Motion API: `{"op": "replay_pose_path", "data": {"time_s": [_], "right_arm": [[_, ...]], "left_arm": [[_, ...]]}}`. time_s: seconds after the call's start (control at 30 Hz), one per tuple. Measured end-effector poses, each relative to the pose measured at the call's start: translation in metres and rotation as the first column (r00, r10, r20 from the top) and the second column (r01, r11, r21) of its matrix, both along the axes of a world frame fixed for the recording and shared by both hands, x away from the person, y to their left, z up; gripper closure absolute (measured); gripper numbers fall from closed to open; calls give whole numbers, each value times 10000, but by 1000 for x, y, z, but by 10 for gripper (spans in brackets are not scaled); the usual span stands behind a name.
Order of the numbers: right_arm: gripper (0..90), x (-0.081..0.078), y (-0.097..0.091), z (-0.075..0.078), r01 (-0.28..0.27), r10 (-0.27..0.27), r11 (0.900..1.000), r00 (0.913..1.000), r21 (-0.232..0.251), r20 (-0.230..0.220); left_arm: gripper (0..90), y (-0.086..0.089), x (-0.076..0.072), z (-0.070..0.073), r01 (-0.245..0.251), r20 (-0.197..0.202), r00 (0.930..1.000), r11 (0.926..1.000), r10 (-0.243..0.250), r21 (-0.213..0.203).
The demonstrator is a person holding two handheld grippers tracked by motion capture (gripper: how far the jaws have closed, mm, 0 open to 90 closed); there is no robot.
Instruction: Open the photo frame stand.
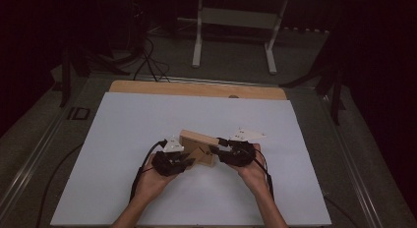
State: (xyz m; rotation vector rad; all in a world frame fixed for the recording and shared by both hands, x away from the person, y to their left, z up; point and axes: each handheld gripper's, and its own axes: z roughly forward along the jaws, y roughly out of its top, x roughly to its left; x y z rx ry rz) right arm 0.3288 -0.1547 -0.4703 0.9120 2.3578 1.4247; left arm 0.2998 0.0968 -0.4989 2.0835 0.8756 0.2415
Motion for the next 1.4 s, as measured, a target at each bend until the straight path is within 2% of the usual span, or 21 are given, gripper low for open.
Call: {"op": "replay_pose_path", "data": {"time_s": [0.07, 0.27, 0.4, 0.73, 0.93, 1.4], "right_arm": [[512, 0, 0, 0, -127, 130, 9997, 9998, 218, -152], [516, -5, 1, 1, -318, 319, 9994, 9994, 123, -106], [512, -8, 3, 1, -424, 424, 9991, 9991, 99, -50], [489, -19, 5, 2, -580, 579, 9982, 9983, 118, 56], [477, -25, 7, 2, -715, 715, 9974, 9974, -39, 119], [455, -34, 7, 1, -959, 960, 9953, 9953, -103, 87]], "left_arm": [[742, 0, 0, 0, 7, -9, 10000, 10000, -7, 19], [741, -1, -3, -2, 41, 111, 9999, 9993, -45, 362], [741, -3, -9, -4, 39, 385, 9992, 9978, -65, 668], [761, 0, -15, -6, -2, 510, 9987, 9979, -31, 643], [763, -1, -19, -8, 100, 636, 9978, 9960, -157, 893], [762, -1, -23, -12, 222, 617, 9977, 9941, -288, 1059]]}}
